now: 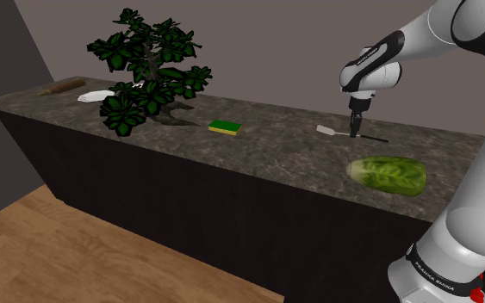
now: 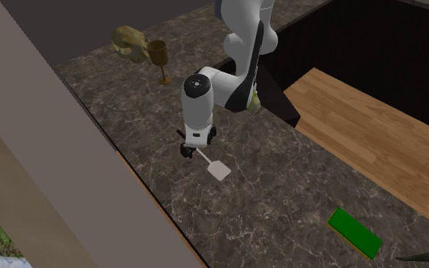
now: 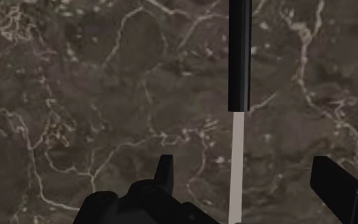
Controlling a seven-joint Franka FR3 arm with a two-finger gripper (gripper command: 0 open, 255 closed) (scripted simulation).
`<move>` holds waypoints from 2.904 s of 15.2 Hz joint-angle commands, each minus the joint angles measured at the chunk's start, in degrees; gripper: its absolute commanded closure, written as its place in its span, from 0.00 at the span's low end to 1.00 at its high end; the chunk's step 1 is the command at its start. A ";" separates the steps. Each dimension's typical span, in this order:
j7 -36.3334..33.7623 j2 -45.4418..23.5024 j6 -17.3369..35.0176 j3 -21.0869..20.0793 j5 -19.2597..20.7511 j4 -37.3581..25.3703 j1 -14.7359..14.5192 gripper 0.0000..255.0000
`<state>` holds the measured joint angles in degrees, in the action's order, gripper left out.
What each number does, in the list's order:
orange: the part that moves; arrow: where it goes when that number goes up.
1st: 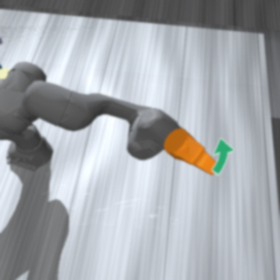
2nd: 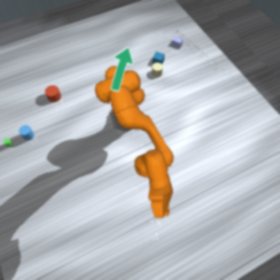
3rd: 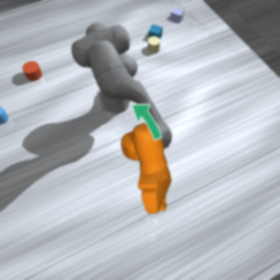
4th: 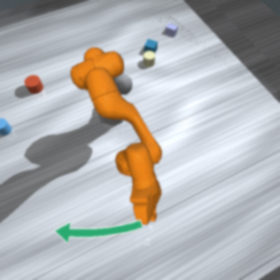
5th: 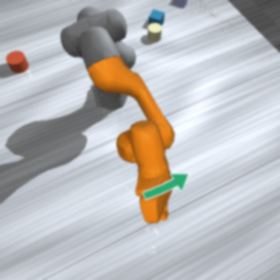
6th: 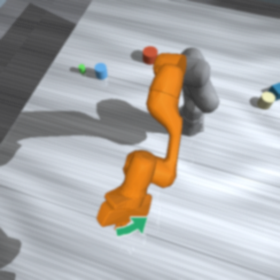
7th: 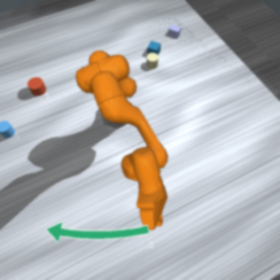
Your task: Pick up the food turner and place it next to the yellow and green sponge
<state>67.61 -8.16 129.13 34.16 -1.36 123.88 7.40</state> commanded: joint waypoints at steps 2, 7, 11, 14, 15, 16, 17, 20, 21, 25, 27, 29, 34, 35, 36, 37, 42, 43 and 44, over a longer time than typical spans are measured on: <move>0.10 -0.18 0.26 -0.02 -0.14 0.08 0.04 0.00; 0.10 -0.17 0.25 -0.02 -0.13 0.08 0.04 0.00; 0.10 -0.17 0.25 -0.02 -0.13 0.08 0.04 1.00; 0.10 -0.17 0.25 -0.02 -0.13 0.08 0.04 1.00; 0.10 -0.17 0.25 -0.02 -0.13 0.09 0.04 1.00; 0.10 -0.17 0.25 -0.02 -0.13 0.09 0.04 1.00; 0.10 -0.18 0.26 -0.02 -0.14 0.08 0.04 1.00; -0.58 1.36 -1.89 0.20 0.96 -0.79 -0.22 1.00; -0.79 1.86 -2.62 0.25 1.30 -1.10 -0.29 1.00; -1.54 3.70 -5.55 0.39 2.54 -2.49 -0.56 1.00; -1.87 4.55 -7.03 0.41 3.08 -3.26 -0.66 1.00; -2.17 5.34 -8.51 0.41 3.57 -4.08 -0.75 1.00; -2.76 7.09 -12.25 0.35 4.60 -6.34 -0.95 1.00; -2.85 7.36 -12.92 0.33 4.75 -6.78 -0.98 1.00; -3.76 6.55 -13.16 -0.26 4.22 -7.64 -1.56 1.00; -4.65 5.69 -13.41 -0.83 3.67 -8.56 -2.13 1.00; -8.78 0.75 -15.04 -3.51 0.80 -14.22 -4.69 1.00; -9.55 -0.37 -15.45 -4.03 0.22 -15.56 -5.13 1.00; -10.30 -1.52 -15.89 -4.53 -0.36 -16.99 -5.56 1.00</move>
<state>58.17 -8.99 113.63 30.09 -1.35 107.84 2.33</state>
